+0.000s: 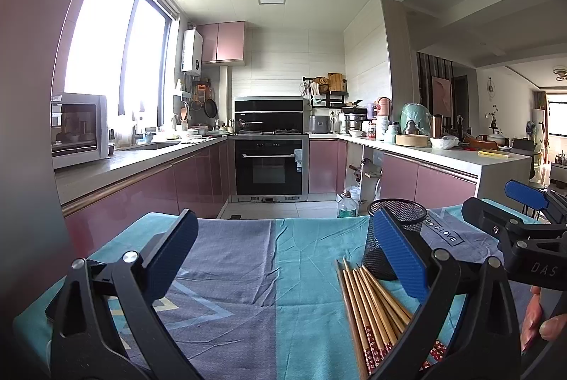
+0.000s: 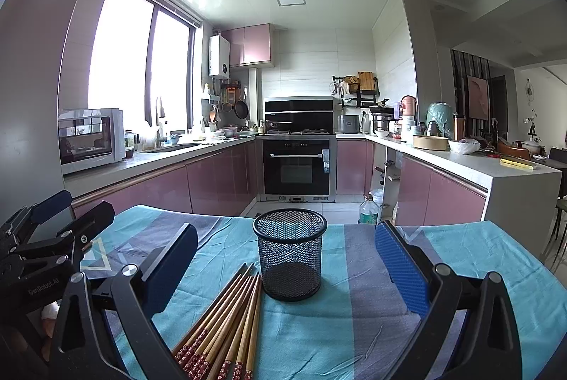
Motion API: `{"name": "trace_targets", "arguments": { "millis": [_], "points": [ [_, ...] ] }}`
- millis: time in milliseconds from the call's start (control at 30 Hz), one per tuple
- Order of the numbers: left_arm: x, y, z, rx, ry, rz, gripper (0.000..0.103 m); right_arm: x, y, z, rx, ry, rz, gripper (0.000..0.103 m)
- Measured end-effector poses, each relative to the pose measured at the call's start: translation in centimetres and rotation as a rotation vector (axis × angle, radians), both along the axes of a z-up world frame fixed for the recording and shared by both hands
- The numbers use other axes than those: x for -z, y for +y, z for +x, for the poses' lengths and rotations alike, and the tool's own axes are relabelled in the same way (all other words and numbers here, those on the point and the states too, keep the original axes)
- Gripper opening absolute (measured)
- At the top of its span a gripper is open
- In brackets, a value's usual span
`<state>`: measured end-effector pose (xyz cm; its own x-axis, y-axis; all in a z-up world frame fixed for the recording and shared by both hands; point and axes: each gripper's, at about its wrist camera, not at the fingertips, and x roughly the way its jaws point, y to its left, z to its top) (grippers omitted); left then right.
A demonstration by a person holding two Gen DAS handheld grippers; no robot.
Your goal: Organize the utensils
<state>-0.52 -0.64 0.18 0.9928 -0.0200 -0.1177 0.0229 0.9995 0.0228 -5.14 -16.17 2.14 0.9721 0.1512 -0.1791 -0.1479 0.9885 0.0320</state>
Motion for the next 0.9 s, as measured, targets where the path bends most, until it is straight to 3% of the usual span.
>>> {"name": "trace_targets", "arguments": {
  "millis": [900],
  "points": [
    [-0.31,-0.13,-0.36,0.005,0.002,-0.005,0.097,-0.02,-0.17,-0.38,0.011,-0.009,0.003,0.097]
  ]
}}
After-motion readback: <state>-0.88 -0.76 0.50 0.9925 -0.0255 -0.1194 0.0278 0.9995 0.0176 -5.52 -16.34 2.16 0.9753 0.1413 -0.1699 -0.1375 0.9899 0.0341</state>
